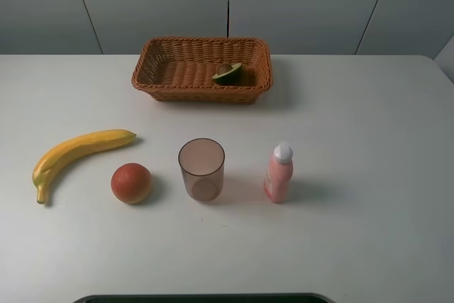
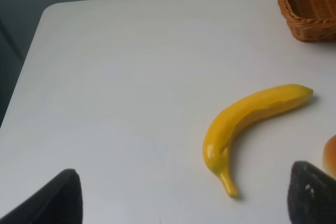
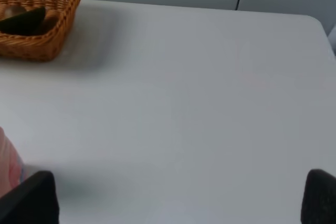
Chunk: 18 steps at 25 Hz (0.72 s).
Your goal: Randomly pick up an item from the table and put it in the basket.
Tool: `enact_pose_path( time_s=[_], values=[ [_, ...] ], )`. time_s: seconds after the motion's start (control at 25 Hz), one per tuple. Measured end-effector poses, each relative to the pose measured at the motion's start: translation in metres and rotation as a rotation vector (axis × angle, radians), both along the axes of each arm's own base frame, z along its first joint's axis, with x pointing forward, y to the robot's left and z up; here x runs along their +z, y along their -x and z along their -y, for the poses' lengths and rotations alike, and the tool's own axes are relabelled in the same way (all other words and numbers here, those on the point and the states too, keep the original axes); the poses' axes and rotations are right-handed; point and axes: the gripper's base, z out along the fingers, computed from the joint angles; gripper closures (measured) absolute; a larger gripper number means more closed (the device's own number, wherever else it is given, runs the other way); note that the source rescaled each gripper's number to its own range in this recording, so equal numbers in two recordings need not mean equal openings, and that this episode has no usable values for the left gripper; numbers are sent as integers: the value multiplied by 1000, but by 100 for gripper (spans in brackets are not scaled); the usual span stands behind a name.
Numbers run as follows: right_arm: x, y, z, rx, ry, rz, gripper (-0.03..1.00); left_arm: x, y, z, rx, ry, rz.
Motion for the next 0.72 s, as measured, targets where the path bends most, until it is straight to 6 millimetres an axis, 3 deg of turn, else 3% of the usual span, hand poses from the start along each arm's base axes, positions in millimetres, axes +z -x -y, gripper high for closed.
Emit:
enact_pose_path(
  time_s=[0.72],
  values=[
    [0, 0, 1, -15, -3, 3, -3, 0, 0, 0, 0, 0, 0]
  ],
)
